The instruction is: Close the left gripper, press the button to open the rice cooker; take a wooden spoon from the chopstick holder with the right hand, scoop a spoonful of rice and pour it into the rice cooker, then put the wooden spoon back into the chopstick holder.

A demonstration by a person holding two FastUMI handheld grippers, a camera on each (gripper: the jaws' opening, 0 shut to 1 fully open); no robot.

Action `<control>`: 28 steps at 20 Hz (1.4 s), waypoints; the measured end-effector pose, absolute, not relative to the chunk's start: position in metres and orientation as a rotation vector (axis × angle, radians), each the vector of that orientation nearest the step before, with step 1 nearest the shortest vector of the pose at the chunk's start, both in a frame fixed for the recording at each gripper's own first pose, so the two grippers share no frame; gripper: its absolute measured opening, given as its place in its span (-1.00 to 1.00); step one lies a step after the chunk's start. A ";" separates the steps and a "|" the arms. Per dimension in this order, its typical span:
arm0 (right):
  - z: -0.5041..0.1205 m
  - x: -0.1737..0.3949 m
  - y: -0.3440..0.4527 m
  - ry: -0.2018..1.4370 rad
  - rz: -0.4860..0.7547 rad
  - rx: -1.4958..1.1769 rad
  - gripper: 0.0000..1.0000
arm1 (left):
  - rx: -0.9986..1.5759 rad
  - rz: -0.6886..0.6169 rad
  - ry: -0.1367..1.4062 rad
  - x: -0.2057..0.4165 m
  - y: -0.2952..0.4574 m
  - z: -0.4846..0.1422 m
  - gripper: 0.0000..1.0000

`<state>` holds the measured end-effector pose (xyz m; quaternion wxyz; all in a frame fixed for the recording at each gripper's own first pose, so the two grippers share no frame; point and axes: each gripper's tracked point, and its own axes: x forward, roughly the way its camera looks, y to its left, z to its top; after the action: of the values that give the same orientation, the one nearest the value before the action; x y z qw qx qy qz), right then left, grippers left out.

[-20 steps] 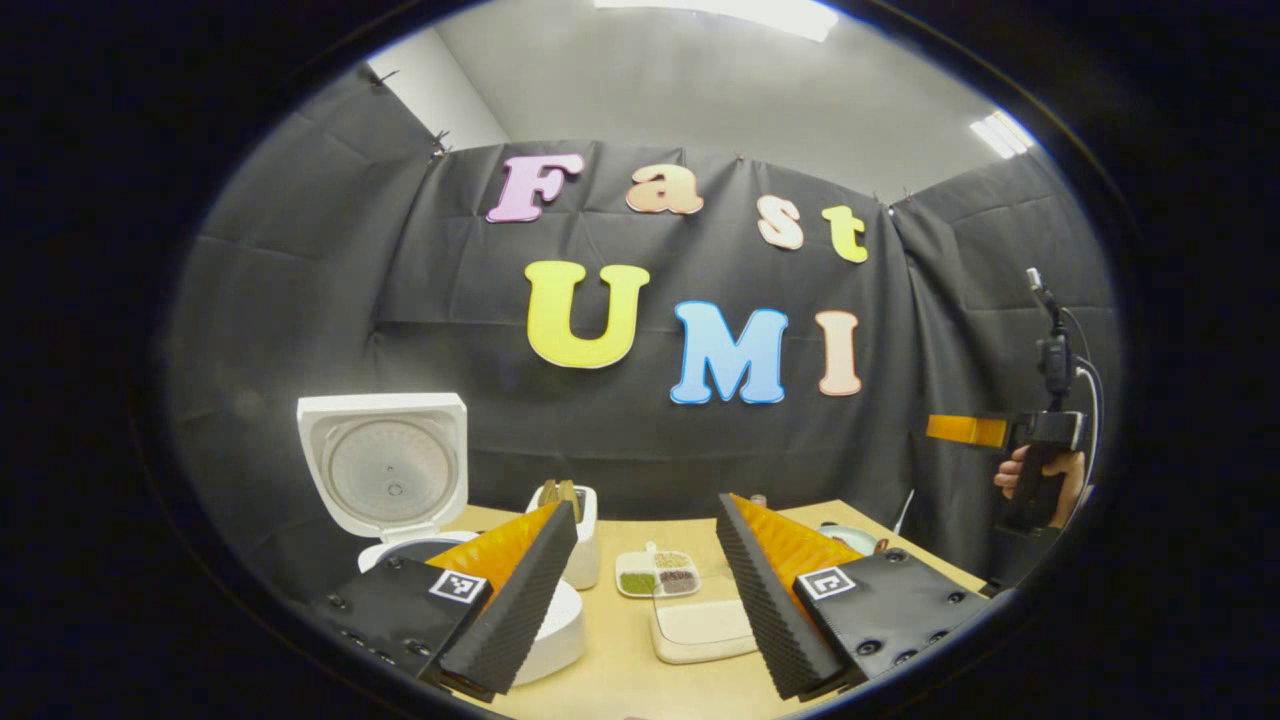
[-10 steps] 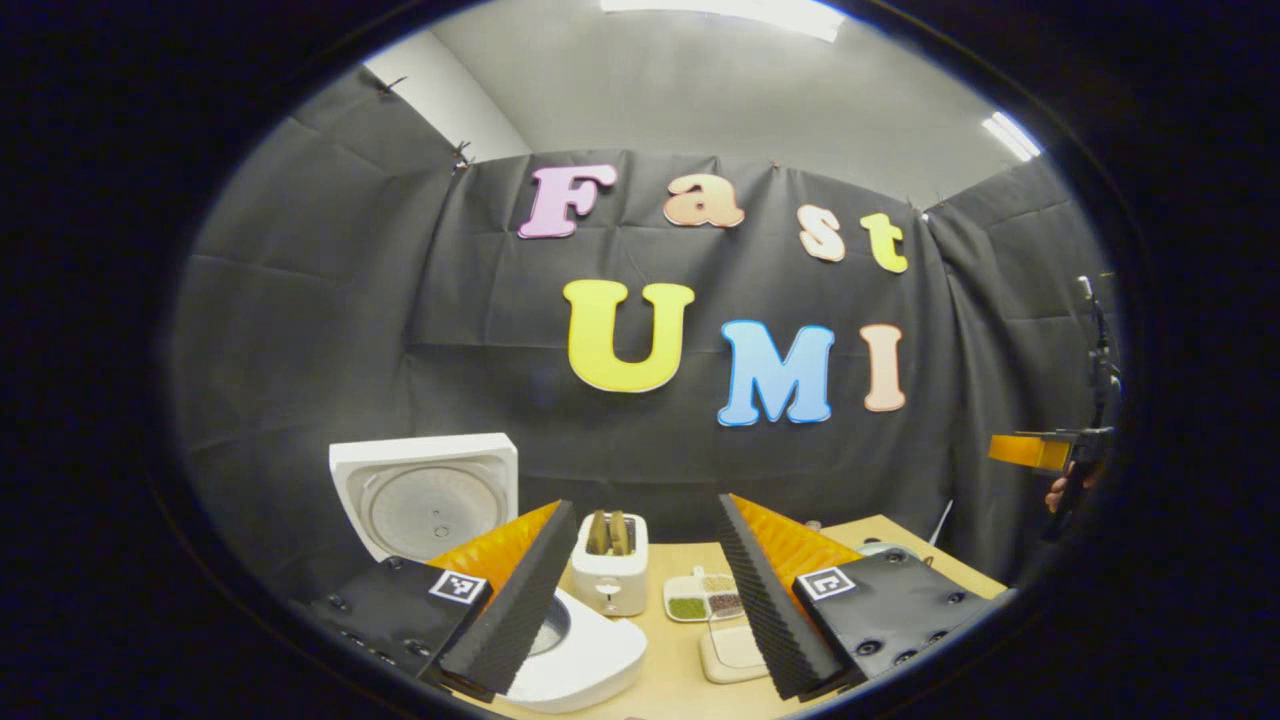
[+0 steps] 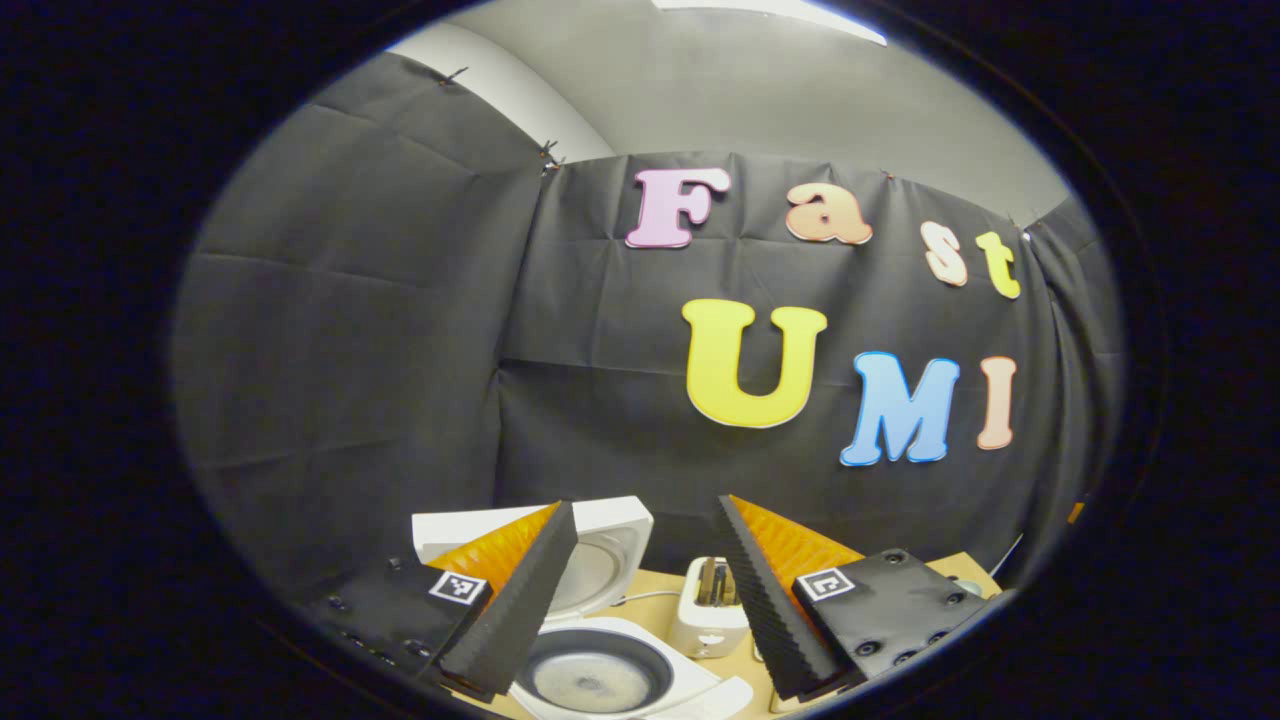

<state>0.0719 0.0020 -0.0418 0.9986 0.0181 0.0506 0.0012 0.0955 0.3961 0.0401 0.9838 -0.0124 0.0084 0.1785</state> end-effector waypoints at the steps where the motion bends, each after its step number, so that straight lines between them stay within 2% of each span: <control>1: -0.045 0.075 0.001 0.109 0.001 0.034 0.97 | -0.019 0.384 0.019 0.108 0.412 0.043 0.92; 7: -0.044 0.087 -0.001 0.116 -0.016 0.037 0.96 | -0.042 0.520 0.066 0.176 0.497 0.033 0.94; 15: -0.046 0.098 -0.007 0.129 -0.032 0.033 0.96 | -0.117 0.622 0.235 0.225 0.564 -0.034 0.96; 23: -0.041 0.104 -0.001 0.117 -0.019 0.069 0.96 | -0.071 0.627 0.256 0.218 0.550 -0.040 0.95; 28: -0.033 0.101 0.005 0.096 0.019 0.064 0.97 | -0.053 0.609 0.219 0.194 0.508 -0.050 0.94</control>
<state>0.1011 0.0053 -0.0329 0.9983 0.0318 0.0478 0.0094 0.1935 0.5081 -0.0501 0.9477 -0.0262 0.1075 0.2993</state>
